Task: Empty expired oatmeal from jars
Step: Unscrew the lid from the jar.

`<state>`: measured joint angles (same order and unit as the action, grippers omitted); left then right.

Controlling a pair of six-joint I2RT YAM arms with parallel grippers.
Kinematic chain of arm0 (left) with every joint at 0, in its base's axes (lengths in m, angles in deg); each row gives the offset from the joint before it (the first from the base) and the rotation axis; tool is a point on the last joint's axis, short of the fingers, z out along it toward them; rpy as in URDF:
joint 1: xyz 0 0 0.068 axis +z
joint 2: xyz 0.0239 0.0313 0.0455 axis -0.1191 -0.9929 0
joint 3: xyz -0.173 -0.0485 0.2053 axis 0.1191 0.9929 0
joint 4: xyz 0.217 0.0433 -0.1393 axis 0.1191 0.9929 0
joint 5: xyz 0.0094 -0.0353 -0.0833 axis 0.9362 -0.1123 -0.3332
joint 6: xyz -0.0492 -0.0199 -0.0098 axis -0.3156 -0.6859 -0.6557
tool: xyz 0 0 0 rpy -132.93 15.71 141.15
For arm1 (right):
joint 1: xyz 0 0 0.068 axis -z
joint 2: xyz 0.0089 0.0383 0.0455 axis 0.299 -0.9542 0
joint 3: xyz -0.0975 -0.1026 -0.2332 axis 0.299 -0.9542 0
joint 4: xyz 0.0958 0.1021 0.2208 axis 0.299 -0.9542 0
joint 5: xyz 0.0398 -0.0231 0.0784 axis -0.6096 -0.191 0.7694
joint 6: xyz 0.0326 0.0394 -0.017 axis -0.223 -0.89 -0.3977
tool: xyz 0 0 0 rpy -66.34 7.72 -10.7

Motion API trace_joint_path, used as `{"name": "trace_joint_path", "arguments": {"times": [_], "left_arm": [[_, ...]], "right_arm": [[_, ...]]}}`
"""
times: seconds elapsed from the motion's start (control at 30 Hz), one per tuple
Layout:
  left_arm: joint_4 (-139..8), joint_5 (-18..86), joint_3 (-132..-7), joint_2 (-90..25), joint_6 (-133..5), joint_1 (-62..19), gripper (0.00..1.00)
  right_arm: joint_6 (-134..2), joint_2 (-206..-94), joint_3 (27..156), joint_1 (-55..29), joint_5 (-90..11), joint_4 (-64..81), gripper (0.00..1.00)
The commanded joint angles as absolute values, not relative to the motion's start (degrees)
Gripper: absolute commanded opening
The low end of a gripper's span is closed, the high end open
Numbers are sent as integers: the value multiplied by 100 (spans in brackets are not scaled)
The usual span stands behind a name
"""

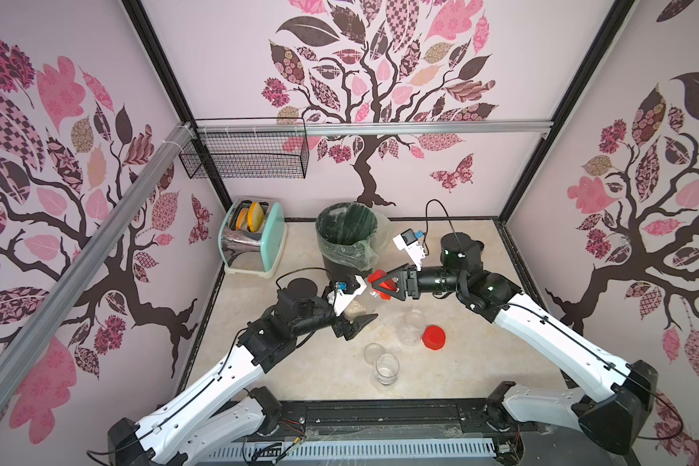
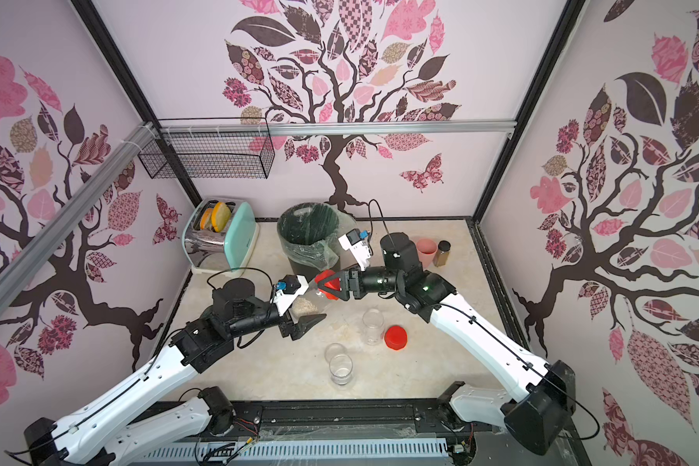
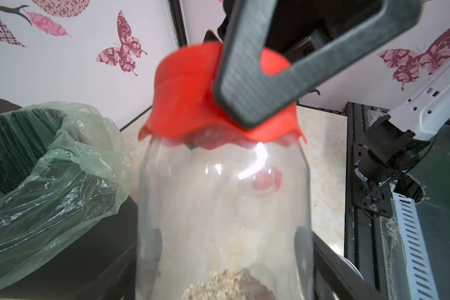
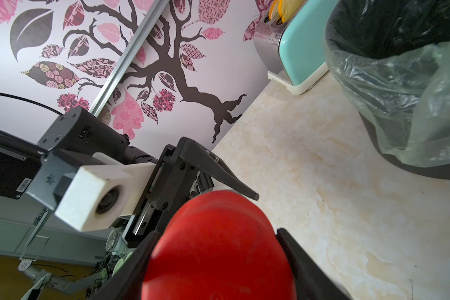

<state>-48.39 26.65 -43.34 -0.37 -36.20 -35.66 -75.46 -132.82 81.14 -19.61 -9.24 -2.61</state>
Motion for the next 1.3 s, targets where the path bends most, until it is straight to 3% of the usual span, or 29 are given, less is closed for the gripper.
{"name": "trace_joint_path", "arguments": {"times": [0.0,0.33,0.63,1.07,1.27], "left_arm": [[-4998,2528,-4441,12,-3501,-3594,86],[-4823,2520,-4472,35,-3470,-3601,66],[-4580,2753,-4488,177,-3140,-3596,52],[-4701,2890,-4407,492,-3032,-3604,50],[-4676,2871,-4398,496,-3076,-3614,49]], "right_arm": [[-7493,-13266,8372,-1997,-825,-212,62],[-7520,-13289,8431,-2029,-824,-200,67],[-7045,-13300,8687,-2027,-1046,-795,99],[-6947,-13562,9113,-2037,-745,-1454,92],[-6982,-13593,9140,-2090,-738,-1378,83]]}}
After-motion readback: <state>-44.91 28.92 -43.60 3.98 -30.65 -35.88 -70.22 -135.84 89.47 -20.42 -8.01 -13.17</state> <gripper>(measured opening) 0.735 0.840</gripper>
